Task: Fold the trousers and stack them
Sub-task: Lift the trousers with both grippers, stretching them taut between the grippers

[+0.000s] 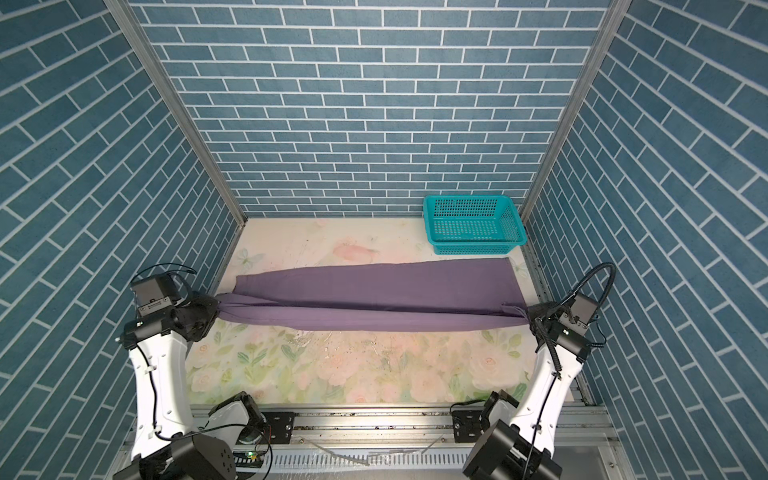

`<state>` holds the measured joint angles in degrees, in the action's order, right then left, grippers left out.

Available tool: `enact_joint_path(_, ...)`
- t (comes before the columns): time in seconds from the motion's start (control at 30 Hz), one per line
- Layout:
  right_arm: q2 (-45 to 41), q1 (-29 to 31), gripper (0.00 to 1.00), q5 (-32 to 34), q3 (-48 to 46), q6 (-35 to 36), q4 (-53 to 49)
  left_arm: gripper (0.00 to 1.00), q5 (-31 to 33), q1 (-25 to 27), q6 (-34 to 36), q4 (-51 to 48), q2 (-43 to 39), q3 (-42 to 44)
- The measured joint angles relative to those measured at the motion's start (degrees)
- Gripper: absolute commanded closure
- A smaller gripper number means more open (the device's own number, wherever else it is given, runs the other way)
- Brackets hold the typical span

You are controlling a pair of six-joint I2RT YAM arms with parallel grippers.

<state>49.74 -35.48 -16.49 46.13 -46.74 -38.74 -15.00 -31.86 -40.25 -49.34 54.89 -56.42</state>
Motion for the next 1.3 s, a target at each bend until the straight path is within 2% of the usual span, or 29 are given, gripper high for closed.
enact_joint_path(0.17,-3.04,0.46,1.0,1.49,5.64,0.0,-3.54,1.0,-1.27,-1.25,0.87,-4.35,0.76,-5.03)
enact_joint_path(0.37,-3.54,1.38,1.0,1.81,6.97,-1.62,-3.76,1.0,-0.52,-1.25,2.29,-6.25,0.57,-10.36)
enact_joint_path(0.5,-1.4,2.32,1.0,2.43,7.65,-2.6,-3.67,1.0,-0.57,-1.27,2.54,-6.43,1.07,-9.62)
enact_joint_path(0.83,5.35,6.49,1.0,5.68,8.7,-2.99,0.22,1.0,-0.5,-1.29,2.78,-4.76,3.54,-0.98)
enact_joint_path(1.0,8.83,8.46,1.0,6.84,8.74,-2.99,2.03,1.0,-0.57,-1.11,2.78,-2.75,6.58,-0.15)
enact_joint_path(1.3,17.14,11.28,1.0,8.35,13.42,-2.95,5.64,1.0,-0.63,3.06,2.62,2.75,12.87,-0.02)
